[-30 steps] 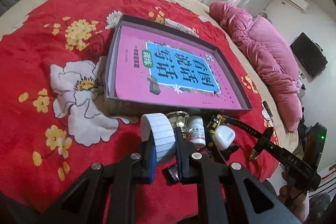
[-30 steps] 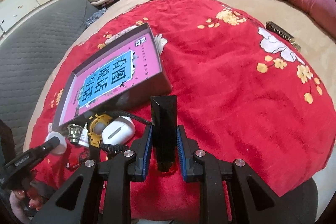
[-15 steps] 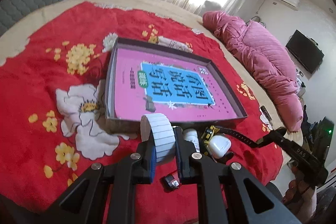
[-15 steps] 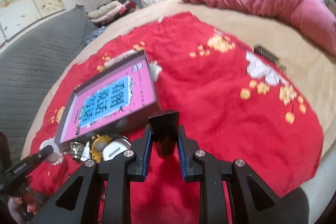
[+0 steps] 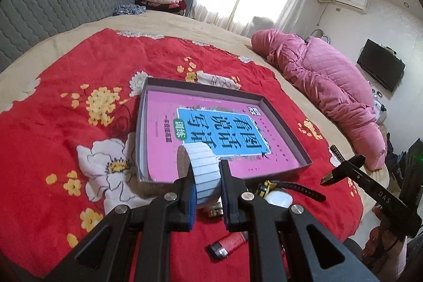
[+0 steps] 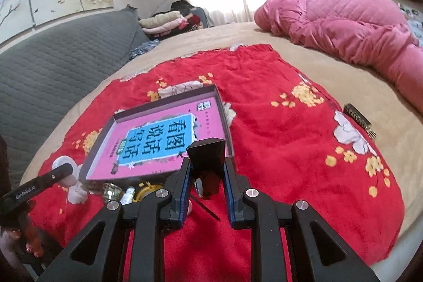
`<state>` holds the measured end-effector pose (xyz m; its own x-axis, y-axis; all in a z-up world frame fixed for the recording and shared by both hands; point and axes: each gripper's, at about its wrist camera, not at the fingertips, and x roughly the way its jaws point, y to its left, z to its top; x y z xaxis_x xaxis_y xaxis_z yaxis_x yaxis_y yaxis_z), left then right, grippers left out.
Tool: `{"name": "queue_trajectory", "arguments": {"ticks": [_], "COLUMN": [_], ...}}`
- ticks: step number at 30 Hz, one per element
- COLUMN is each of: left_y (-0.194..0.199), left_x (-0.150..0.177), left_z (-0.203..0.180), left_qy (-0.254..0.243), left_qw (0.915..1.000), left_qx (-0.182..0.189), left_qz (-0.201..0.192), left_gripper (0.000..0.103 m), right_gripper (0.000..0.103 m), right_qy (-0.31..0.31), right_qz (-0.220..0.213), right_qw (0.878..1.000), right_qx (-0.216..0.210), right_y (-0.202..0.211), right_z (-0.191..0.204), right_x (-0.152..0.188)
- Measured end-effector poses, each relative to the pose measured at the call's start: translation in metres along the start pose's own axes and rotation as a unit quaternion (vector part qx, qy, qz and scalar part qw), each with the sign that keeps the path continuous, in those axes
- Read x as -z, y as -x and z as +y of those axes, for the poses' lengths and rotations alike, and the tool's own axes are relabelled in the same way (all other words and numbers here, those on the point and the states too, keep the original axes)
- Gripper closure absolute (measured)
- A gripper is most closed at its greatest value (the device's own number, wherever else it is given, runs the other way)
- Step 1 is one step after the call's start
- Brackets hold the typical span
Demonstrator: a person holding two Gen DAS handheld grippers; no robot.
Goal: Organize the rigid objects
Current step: 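Lift and carry the black tube and white cap over the grey box with both tools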
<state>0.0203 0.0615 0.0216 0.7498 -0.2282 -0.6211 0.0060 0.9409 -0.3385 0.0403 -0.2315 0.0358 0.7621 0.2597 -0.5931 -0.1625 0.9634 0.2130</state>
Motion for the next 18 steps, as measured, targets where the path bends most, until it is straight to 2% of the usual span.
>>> {"name": "queue_trajectory", "arguments": {"ticks": [9,18], "left_y": [-0.014,-0.025], "left_x": [-0.009,-0.014], "left_z": [0.001,0.011], "left_qy": [-0.010,-0.002], "left_qw": [0.9997,0.9995], "left_qx": [-0.013,-0.024], "left_qz": [-0.018,-0.019], "left_gripper": [0.088,0.088], "right_gripper": [0.080,0.080], "right_qy": [0.006,0.011], "right_qz": [-0.004,-0.004], "right_qw": [1.000,1.000], "right_qx": [0.001,0.008], "right_y": [-0.019,-0.035], "right_z": [0.007,0.010], "right_x": [-0.015,-0.025]}}
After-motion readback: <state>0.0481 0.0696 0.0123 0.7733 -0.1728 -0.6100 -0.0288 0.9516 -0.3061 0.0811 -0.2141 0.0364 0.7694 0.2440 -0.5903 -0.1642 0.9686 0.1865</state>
